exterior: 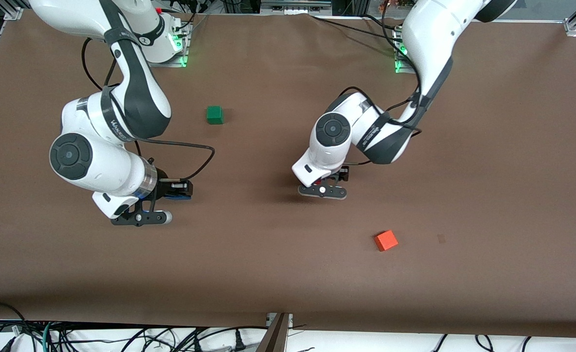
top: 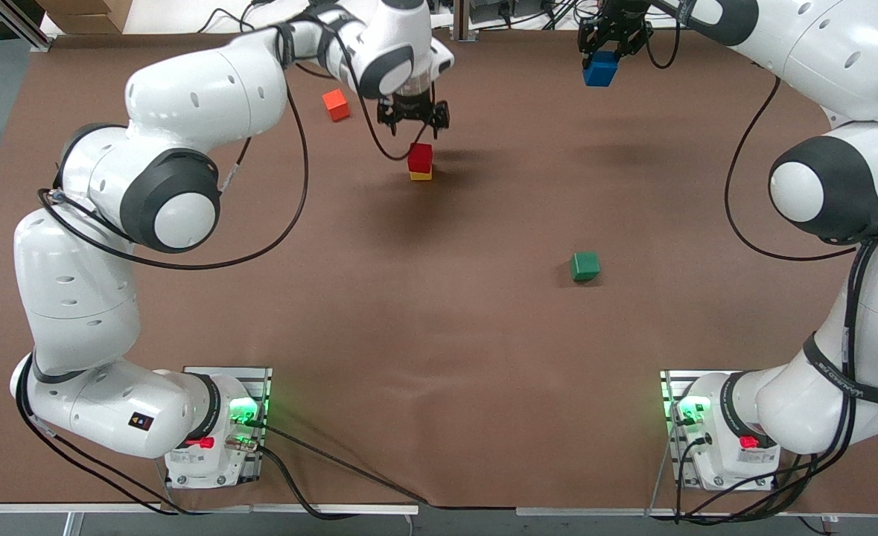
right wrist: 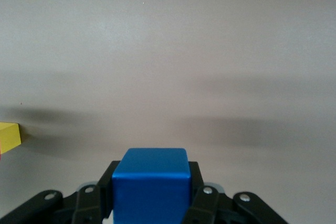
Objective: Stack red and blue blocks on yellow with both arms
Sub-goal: 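Release the red cube with the left gripper while the right gripper lifts the blue cube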
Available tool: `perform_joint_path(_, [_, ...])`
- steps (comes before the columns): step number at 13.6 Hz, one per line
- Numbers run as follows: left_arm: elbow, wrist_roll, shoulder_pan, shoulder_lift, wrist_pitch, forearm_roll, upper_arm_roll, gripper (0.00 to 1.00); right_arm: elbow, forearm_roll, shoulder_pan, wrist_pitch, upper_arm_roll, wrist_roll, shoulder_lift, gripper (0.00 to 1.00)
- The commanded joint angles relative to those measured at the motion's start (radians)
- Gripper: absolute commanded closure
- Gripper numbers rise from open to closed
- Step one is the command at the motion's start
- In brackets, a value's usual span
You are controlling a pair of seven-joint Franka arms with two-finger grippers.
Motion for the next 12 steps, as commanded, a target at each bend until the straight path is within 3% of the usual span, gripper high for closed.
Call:
perform_joint_path(1, [0.131, 0.004, 0.034, -0.038, -0.172, 0.025, 0.014, 0.0, 0.08, -0.014, 0.047, -0.016, 0.0, 0.095, 0.036, 0.7])
perform_joint_path(6, [0.146, 0.322, 0.26, -0.144, -0.265, 0.006, -0.002, 0.0, 0.138, -0.017, 0.18, 0.008, -0.002, 0.336, 0.088, 0.7])
perform_joint_path(9, [0.147, 0.551, 0.41, -0.211, -0.287, -0.073, 0.014, 0.0, 0.142, -0.017, 0.277, 0.097, -0.003, 0.474, 0.12, 0.7])
perform_joint_path(10, [0.136, 0.628, 0.436, -0.247, -0.289, -0.136, 0.045, 0.0, 0.142, -0.02, 0.32, 0.148, -0.008, 0.549, 0.138, 0.7])
perform_joint_path(12, [0.101, 0.726, 0.391, -0.323, -0.343, -0.272, 0.251, 0.0, 0.142, -0.07, 0.404, 0.224, -0.009, 0.684, 0.181, 0.7])
